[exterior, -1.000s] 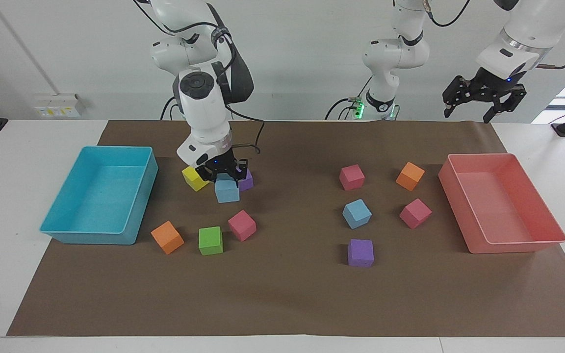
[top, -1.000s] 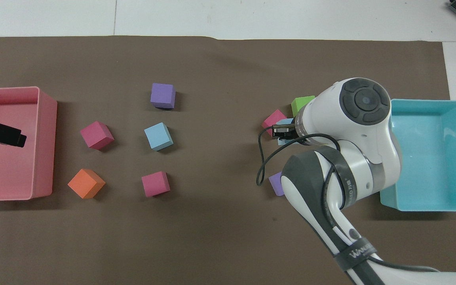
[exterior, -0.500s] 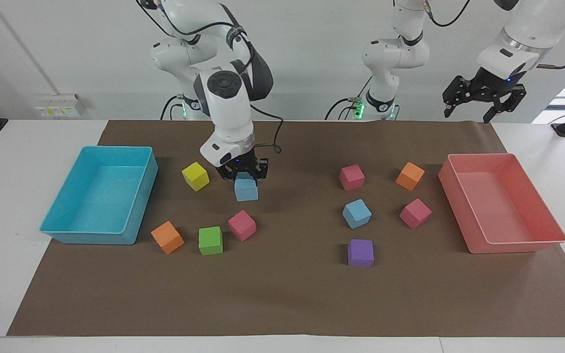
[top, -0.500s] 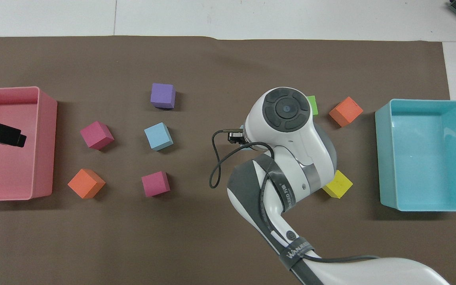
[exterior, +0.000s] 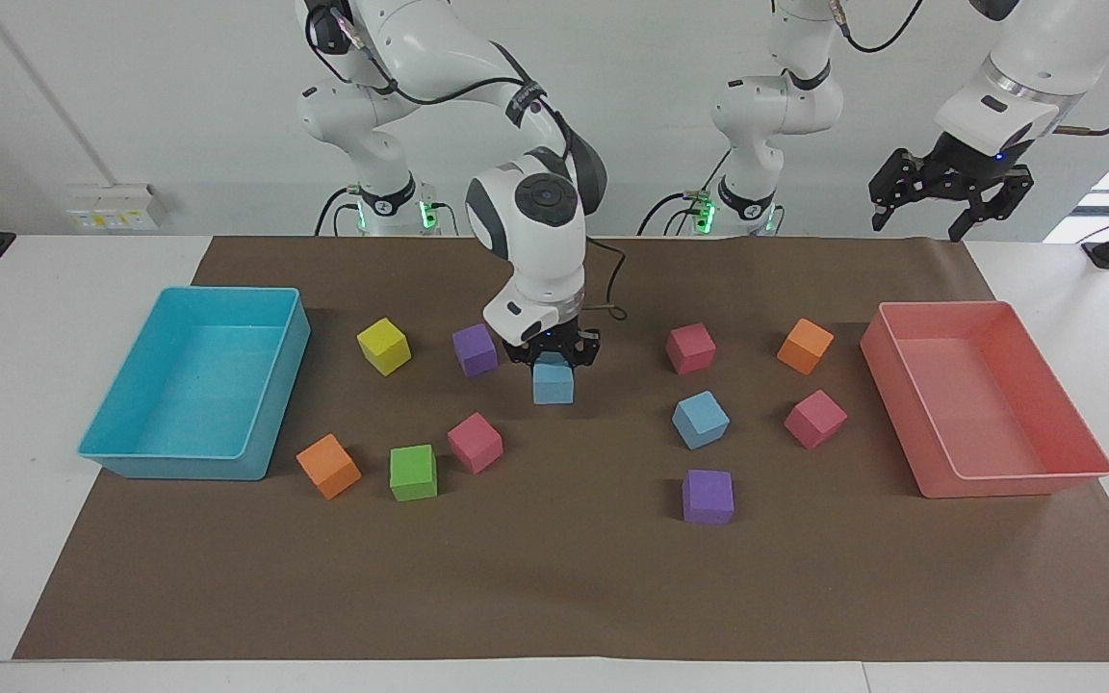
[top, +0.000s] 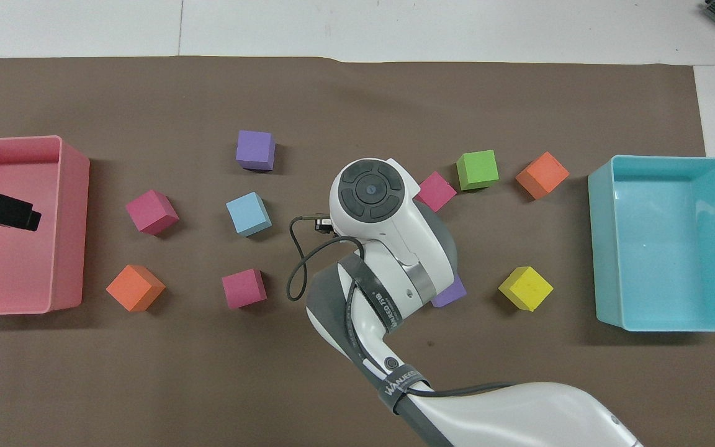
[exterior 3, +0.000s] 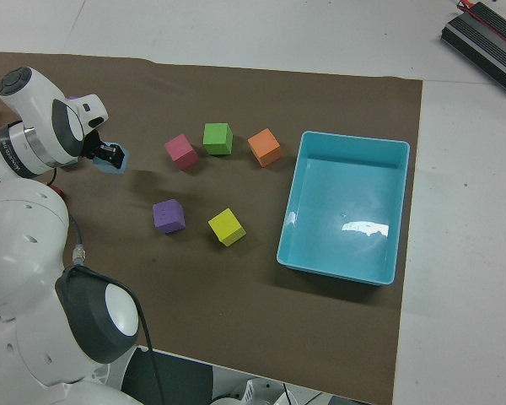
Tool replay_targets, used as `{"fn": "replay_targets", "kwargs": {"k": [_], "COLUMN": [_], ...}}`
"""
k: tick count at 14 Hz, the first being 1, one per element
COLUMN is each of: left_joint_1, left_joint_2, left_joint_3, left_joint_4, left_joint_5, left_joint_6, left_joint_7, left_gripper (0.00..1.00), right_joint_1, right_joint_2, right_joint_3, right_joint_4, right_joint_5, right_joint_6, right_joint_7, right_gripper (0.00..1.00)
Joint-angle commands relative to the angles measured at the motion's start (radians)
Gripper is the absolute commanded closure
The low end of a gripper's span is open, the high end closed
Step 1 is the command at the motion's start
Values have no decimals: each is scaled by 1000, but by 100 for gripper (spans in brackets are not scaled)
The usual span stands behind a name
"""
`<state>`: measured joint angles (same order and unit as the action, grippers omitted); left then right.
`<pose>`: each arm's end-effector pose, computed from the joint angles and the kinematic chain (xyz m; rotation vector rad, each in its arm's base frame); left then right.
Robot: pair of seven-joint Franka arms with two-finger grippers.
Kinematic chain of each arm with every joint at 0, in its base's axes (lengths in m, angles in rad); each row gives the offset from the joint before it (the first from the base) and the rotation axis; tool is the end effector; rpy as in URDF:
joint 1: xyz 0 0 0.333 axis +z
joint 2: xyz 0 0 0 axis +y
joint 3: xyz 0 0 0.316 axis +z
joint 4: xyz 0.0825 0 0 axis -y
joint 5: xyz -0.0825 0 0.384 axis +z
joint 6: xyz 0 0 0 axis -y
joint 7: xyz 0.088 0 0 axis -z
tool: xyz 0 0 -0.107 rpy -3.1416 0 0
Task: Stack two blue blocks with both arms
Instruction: 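Carry the light-blue cube to the table center and set it down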
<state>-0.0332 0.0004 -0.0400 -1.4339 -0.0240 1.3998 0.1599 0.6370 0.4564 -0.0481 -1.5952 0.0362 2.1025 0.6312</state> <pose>0.5344 -0.0421 0.6730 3.0941 -0.3680 -0.0521 0.5665 0.3856 0.3738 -3.1017 0.0844 -0.0561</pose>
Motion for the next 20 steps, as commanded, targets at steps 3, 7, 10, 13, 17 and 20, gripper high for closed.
{"fn": "replay_targets", "kwargs": {"k": [3,7,10,13,17,20], "left_joint_1": [16,16,16,16,16,15], "left_joint_2": [-28,-28,-28,-28,-28,-28], "left_joint_3": [-9,-9,-9,-9,-9,-9], "left_joint_4": [-31,-31,-31,-31,-31,-31], "left_joint_5": [6,6,6,6,6,6], "left_joint_6": [1,1,1,1,-1,1], "left_joint_7": [9,9,9,9,9,9], "left_gripper": [0,0,0,0,0,0], "right_joint_1": [24,26,27,27,29,35], "right_joint_2": [21,15,31,30,27,21], "right_joint_3": [-1,-1,-1,-1,-1,-1], "right_joint_4": [-35,-78,-94,-95,-101,-121], "right_joint_5": [16,17,16,17,14,5], "right_joint_6": [79,96,117,103,103,111], "right_joint_7": [24,27,30,80,78,47], "right_gripper": [100,100,100,100,100,100]}}
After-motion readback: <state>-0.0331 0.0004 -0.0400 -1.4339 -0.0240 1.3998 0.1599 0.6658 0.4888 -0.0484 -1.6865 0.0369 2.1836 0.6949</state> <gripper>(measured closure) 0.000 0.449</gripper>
